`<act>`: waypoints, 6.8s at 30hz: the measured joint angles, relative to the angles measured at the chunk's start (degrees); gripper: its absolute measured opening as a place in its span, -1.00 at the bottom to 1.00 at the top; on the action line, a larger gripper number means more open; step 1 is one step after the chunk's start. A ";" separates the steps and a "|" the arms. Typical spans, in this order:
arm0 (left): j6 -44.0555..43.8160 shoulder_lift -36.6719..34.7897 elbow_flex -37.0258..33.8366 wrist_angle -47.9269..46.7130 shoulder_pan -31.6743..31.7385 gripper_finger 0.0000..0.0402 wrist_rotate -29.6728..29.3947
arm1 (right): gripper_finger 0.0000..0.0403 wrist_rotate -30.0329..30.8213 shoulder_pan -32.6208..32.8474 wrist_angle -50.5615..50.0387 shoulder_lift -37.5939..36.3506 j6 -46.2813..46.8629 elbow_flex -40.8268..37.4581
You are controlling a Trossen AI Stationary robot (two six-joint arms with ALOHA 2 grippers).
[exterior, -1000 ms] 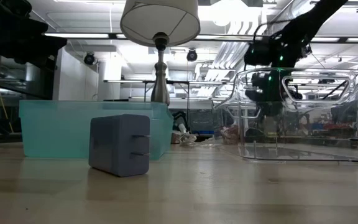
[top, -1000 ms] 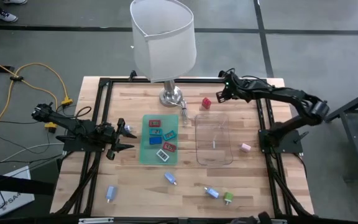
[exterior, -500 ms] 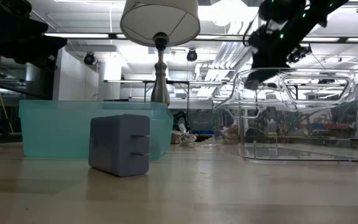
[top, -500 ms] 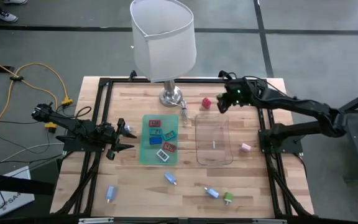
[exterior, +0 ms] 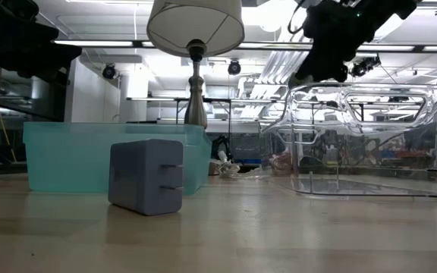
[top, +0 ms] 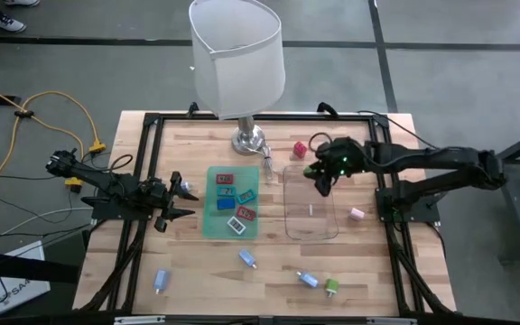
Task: Pick & Place Office items
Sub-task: Put the top green charger adapter into the transparent bin, then put the red charger adapter into the transparent bin
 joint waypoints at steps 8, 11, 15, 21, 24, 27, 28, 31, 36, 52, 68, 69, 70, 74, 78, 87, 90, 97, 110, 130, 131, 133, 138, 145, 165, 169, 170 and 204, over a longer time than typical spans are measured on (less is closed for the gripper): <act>0.00 0.00 0.00 -0.01 0.01 -0.07 0.00 | -0.36 -1.00 3.99 -0.82 7.20 4.56 0.00; 0.00 0.00 0.00 -0.02 0.00 -0.07 0.00 | -0.36 -2.86 4.08 -0.06 10.26 5.11 -0.01; 0.02 0.00 0.00 0.00 0.00 -0.07 0.00 | -0.36 -3.16 3.82 1.93 14.99 7.07 -0.01; 0.00 0.00 0.00 -0.02 0.00 -0.07 0.00 | -0.36 -4.75 3.84 4.19 20.99 9.41 0.00; 0.02 0.00 0.00 0.00 0.00 -0.07 0.00 | -0.36 -4.05 3.56 4.50 23.07 10.23 0.00; 0.00 0.00 0.00 -0.01 0.00 -0.07 0.00 | -0.36 -2.45 3.05 4.90 24.55 10.33 0.00; 0.02 0.00 0.00 0.00 0.02 -0.07 0.00 | -0.36 -2.30 3.00 4.98 24.95 10.33 0.00; 0.00 0.00 0.00 0.00 0.02 -0.07 0.00 | -0.36 -1.81 3.05 5.28 25.43 10.33 0.00; 0.01 0.00 0.00 -0.01 0.02 -0.07 0.00 | -0.36 -1.91 3.09 5.39 25.43 10.49 0.00; 0.01 0.00 0.00 -0.01 0.02 -0.07 0.00 | -0.16 -3.03 3.10 5.66 25.43 10.55 0.00; 0.00 0.00 0.00 0.00 0.00 -0.07 0.00 | -0.19 -3.10 3.62 6.77 25.38 10.61 0.00; 0.00 0.00 0.00 -0.01 0.01 -0.07 0.00 | -0.20 -3.10 3.62 6.85 25.37 10.61 0.00; 0.00 0.00 0.00 -0.02 0.00 -0.07 0.00 | -0.20 -3.08 3.60 7.00 25.36 10.61 0.00; 0.02 0.00 0.00 -0.01 0.00 -0.07 0.00 | -0.20 -3.26 3.58 7.44 23.31 10.56 -0.02; 0.01 0.00 0.00 -0.01 0.01 -0.07 0.00 | -0.20 -3.29 3.58 7.81 19.65 10.35 0.03; 0.02 0.00 0.00 -0.02 0.01 -0.07 0.00 | -0.20 -3.23 3.69 6.76 12.39 8.06 0.00; 0.02 0.00 0.00 -0.02 0.02 -0.07 0.00 | -0.20 -2.88 3.18 7.61 10.31 5.59 -0.01; 0.02 0.00 0.00 0.00 0.01 -0.07 0.00 | -0.20 -2.81 -0.85 12.32 9.18 -2.41 0.00; 0.00 0.00 0.00 -0.02 0.02 -0.07 0.00 | -0.20 -2.83 -14.92 -2.34 12.39 -12.77 12.98; 0.00 0.00 0.00 0.00 0.00 -0.07 0.00 | -0.20 -3.17 -28.32 -30.75 36.34 -24.31 40.99; 0.00 0.00 0.00 0.00 0.00 -0.07 0.00 | -0.20 -3.44 -28.76 -31.99 36.95 -24.36 42.02; 0.02 0.00 0.00 -0.02 0.01 -0.07 0.00 | -0.20 -4.46 -29.33 -33.76 38.10 -24.43 43.19; 0.00 0.00 0.00 -0.01 0.02 -0.07 0.00 | -0.20 -8.24 -29.95 -36.50 39.83 -23.85 43.34; 0.00 0.00 0.00 -0.01 0.01 -0.07 0.00 | -0.20 -7.54 -29.46 -37.07 40.38 -23.04 43.34; 0.02 0.00 0.00 -0.02 0.01 -0.07 0.00 | -0.03 -2.38 -24.81 -34.86 41.11 -24.31 42.89; 0.02 0.00 0.00 0.00 0.01 -0.07 0.00 | 0.07 -2.28 -24.97 -34.76 42.51 -21.89 42.45; 0.01 0.00 0.00 -0.02 0.02 -0.07 0.00 | 0.09 -2.27 -24.87 -34.62 42.91 -20.89 42.45; 0.01 0.00 0.00 -0.01 0.01 -0.07 0.00 | 0.15 -0.01 -22.53 -35.65 48.80 -7.24 42.43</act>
